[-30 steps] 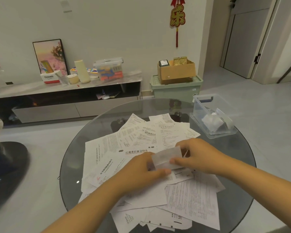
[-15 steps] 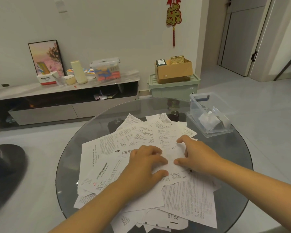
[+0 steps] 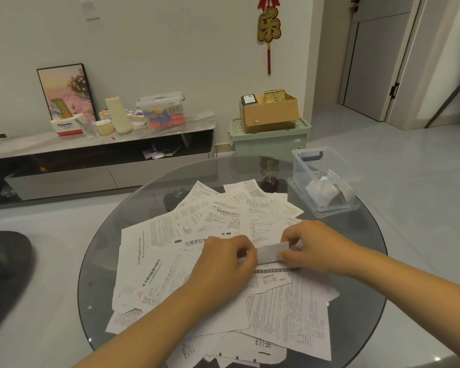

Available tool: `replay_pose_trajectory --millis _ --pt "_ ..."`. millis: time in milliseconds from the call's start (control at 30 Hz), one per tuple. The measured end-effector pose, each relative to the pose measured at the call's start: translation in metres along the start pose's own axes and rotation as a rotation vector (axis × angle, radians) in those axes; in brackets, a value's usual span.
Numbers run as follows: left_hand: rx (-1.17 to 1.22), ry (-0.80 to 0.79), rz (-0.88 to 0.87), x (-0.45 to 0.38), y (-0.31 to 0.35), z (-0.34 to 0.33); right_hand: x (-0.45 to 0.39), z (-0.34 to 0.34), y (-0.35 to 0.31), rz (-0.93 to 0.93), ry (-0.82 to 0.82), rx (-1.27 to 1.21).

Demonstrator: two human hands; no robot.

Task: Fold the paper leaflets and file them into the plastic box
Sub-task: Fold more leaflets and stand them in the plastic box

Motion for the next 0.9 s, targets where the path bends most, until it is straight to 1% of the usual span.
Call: replay_pose_trajectory --millis 67,167,267,400,533,667,800,900 --pt "0.024 -0.011 0.050 -0.002 -0.006 -0.003 -0.001 0.001 0.002 -0.030 0.037 -0.051" --pt "-0.009 -0.048 0.064 -0.004 -0.004 -0.007 -0.001 0.002 0.002 -0.056 0.084 -0.086" --pt "-0.027 -0.075 0.077 -0.008 -0.005 -0.006 -0.001 -0.001 0.003 -0.097 0.080 -0.162" --pt "-0.008 -0.119 0.094 -0.009 -0.008 -0.006 -0.002 0.001 0.004 -0.102 0.085 -0.212" --pt "0.045 -0.112 0.092 -0.008 -0.006 -0.007 -0.004 0.011 0.017 -0.134 0.118 -0.218" --pt "0.084 -0.065 0.089 -0.009 -0.003 -0.003 -0.003 0.014 0.016 -0.109 0.109 -0.250" --pt "0.083 -0.011 0.110 -0.010 -0.005 0.003 -0.003 0.035 0.022 -0.144 0.239 -0.186" --pt "0.004 -0.027 0.081 -0.010 -0.006 0.001 -0.001 0.052 0.031 -0.194 0.348 -0.153"
Point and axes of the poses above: each hand's wrist, its own x-axis away from the middle knuckle, its own z-axis out of the back of the hand, y = z × x, the point moved 9 cm from there along -x, towards the middle knuckle, and after that the axes turned 5 degrees about y, right-handed, at the moved point
